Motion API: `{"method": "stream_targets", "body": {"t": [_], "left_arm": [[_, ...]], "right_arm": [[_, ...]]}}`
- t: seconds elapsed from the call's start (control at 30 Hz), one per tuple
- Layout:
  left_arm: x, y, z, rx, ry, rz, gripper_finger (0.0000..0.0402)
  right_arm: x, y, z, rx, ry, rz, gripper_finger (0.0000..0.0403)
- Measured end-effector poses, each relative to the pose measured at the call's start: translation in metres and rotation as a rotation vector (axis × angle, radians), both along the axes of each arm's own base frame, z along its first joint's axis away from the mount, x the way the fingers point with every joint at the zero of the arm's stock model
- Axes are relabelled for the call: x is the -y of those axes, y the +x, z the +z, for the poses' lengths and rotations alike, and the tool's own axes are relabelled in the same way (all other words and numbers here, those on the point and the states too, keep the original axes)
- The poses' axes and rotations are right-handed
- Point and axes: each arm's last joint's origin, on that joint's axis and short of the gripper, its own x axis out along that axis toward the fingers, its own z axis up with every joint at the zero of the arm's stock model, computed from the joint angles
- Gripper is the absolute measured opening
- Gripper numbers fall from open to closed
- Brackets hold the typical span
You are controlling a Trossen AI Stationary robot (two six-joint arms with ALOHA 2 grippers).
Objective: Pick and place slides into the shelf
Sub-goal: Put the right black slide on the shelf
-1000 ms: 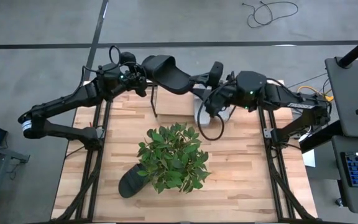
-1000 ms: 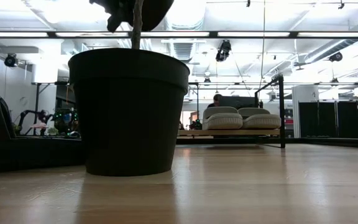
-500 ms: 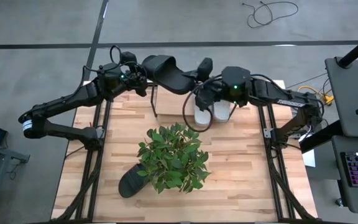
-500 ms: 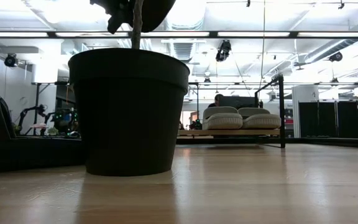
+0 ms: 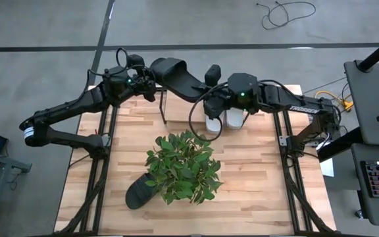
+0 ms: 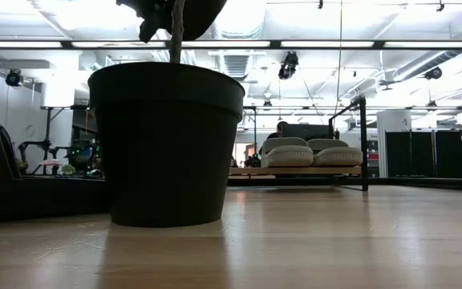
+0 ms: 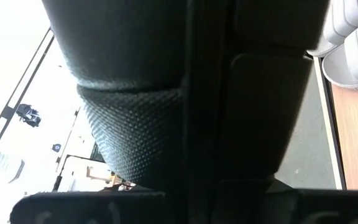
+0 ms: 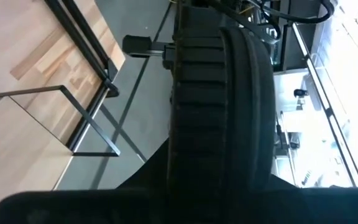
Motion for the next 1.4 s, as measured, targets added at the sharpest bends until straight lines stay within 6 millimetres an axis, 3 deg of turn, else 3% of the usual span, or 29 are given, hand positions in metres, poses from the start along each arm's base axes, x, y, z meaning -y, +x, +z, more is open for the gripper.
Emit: {"method": "stream_targets", "body": {"t": [0.2, 0.5, 0.67, 0.9, 1.1, 1.4], "left_arm": [[0.000, 0.000, 0.003, 0.031, 0.006, 0.002, 0.0044], [0.000, -0.004, 0.014, 0.125, 0.044, 0.067, 0.0201], [0.002, -0.016, 0.021, 0.167, 0.057, 0.164, 0.0253], [0.013, -0.039, 0.035, 0.329, 0.009, 0.134, 0.0262], [0.020, -0.054, 0.043, 0.424, -0.016, 0.124, 0.0262], [0.019, -0.051, 0.040, 0.450, -0.053, 0.123, 0.0263]], "right_arm": [[0.001, 0.000, 0.001, 0.016, 0.004, -0.011, 0.0061], [0.008, -0.007, 0.007, 0.059, 0.025, -0.126, 0.0061], [0.017, -0.024, 0.018, 0.104, 0.034, -0.187, 0.0061], [0.029, -0.046, 0.033, 0.186, 0.072, -0.257, 0.0061], [0.036, -0.053, 0.035, 0.206, 0.014, -0.515, 0.0061], [0.040, -0.050, 0.030, 0.169, -0.059, -0.693, 0.0060]]}}
